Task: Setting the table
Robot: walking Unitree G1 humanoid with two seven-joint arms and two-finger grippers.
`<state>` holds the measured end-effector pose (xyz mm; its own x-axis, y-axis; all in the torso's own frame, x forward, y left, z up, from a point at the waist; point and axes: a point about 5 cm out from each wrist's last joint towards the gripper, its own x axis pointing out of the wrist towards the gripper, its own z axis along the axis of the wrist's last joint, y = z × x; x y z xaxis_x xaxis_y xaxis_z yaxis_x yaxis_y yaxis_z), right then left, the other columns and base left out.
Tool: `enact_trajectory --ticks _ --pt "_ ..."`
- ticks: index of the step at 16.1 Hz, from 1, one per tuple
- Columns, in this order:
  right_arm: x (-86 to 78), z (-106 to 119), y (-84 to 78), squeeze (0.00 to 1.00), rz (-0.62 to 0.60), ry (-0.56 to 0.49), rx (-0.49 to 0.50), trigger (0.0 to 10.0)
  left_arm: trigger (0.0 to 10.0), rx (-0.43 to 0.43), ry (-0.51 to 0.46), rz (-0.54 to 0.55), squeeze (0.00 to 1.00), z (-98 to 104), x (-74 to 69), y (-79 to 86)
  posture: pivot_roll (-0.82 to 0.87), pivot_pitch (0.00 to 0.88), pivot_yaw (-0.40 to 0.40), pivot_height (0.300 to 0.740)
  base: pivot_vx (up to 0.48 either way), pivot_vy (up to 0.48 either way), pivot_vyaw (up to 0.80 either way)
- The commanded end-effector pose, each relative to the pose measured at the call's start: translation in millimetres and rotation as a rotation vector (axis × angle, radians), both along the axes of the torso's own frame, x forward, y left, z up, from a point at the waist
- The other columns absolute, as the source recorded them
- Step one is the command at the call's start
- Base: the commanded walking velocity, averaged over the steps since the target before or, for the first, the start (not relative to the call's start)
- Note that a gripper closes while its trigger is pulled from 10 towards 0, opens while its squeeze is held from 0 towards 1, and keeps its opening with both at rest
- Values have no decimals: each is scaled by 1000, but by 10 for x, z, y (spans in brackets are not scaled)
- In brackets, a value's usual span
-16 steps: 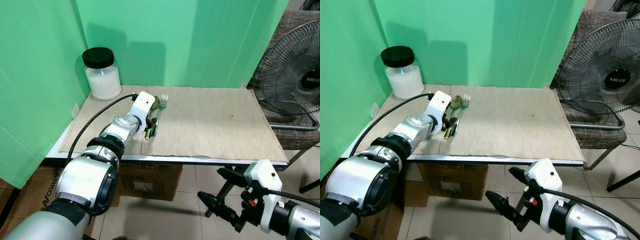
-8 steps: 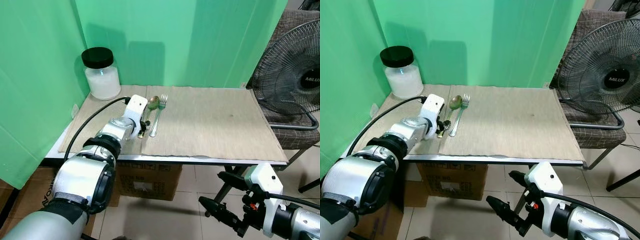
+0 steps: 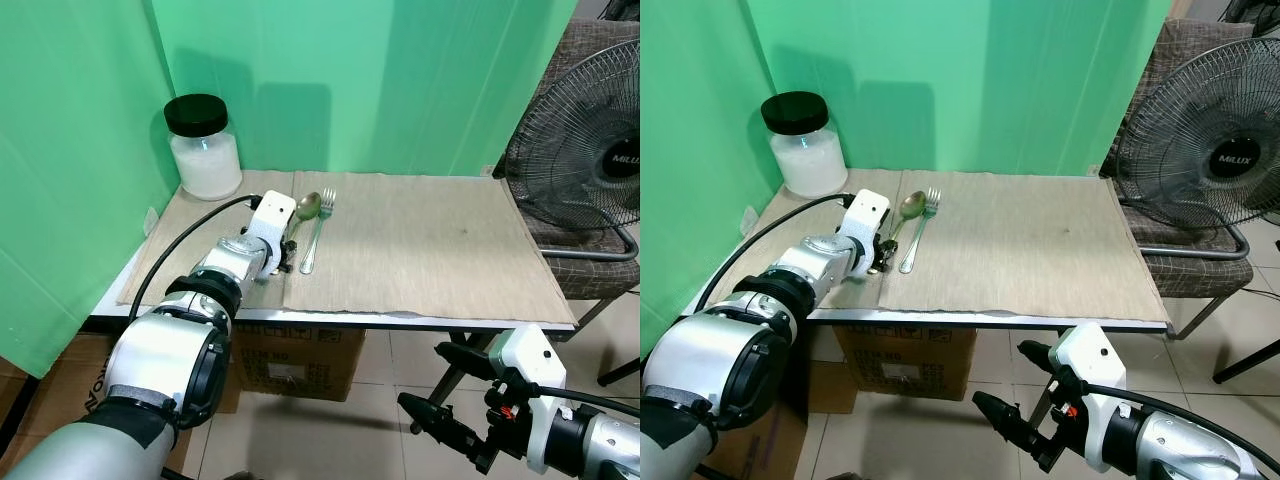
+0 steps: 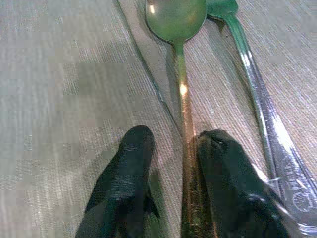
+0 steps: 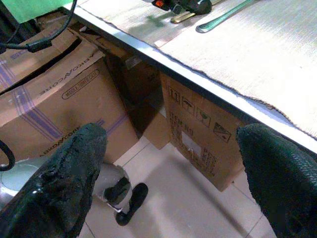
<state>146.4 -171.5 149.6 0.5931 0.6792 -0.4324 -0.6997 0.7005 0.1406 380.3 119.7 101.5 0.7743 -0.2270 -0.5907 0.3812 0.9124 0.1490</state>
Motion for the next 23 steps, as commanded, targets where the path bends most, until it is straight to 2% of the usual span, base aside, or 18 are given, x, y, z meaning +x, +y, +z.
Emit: enact_trajectory --ticks 1,12,17,18,20,21,23 --pt "0 21 -11 0 7 -4 -5 10000 0 5 28 -5 0 -54 -31 2 -293 0 12 740 0 0 0" --pt "16 16 3 0 5 -13 -2 10000 0 -10 26 5 0 -92 -49 58 -289 0 14 740 0 0 0" --pt "33 10 13 0 -3 -27 -3 10000 0 -33 -33 71 0 -1 10 150 -279 0 22 740 0 0 0" --pt "63 16 4 0 -19 -49 -11 10000 0 -72 -104 94 0 113 72 157 -273 0 23 740 0 0 0" --pt "110 24 -9 0 -51 -76 -12 10000 0 -139 -171 85 0 246 131 121 -262 0 22 740 0 0 0" --pt "195 37 -30 0 -111 -123 -11 10000 0 -215 -261 55 0 447 205 78 -249 0 21 740 0 0 0" --pt "286 64 -16 0 -167 -177 13 10000 0 -273 -371 -12 0 690 268 21 -210 0 23 740 0 0 0"
